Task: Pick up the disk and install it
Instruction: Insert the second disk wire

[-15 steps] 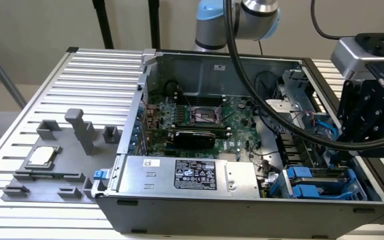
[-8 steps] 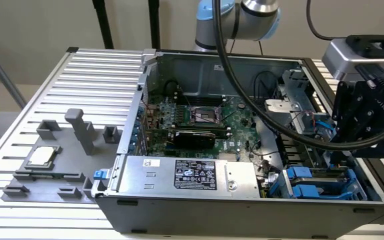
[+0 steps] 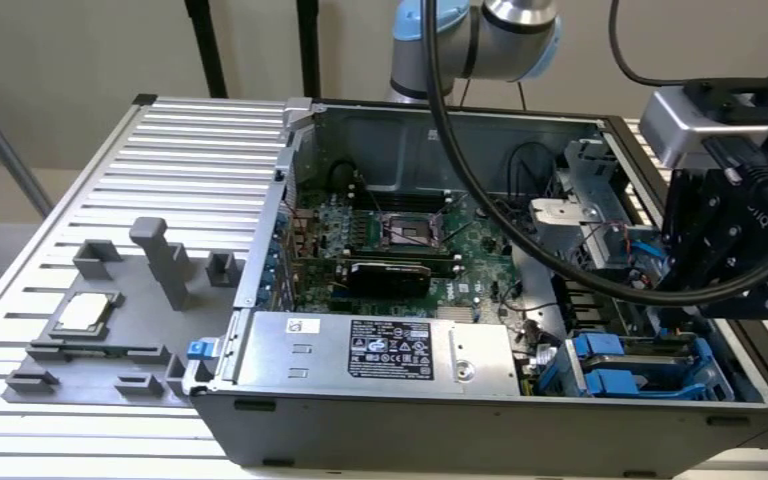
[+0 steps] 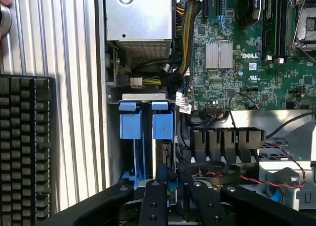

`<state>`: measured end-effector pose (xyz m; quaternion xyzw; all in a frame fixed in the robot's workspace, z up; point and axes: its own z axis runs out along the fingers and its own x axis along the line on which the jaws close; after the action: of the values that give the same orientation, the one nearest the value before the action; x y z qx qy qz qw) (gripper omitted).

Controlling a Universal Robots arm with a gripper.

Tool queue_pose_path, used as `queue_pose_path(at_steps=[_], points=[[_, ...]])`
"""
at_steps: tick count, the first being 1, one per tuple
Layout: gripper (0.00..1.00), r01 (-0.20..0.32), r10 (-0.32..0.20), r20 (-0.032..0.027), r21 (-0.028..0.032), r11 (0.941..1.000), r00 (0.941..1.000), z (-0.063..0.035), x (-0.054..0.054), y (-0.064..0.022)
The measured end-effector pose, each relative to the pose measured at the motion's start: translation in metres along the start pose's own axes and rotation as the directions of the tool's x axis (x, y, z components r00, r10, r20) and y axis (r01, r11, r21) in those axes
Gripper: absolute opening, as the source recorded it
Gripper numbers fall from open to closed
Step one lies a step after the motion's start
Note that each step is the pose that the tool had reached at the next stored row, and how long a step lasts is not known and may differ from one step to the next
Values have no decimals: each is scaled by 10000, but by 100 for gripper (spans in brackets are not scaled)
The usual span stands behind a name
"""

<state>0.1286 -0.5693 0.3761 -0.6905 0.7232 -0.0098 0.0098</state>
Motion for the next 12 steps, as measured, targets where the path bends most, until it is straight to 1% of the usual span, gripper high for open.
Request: queue_pose_path(at_steps=[11,12], points=[[100,1,-1,-23,50,10000,10000,78,-7,3],[0,0,0,-27,52,10000,10000,83,-8,3]])
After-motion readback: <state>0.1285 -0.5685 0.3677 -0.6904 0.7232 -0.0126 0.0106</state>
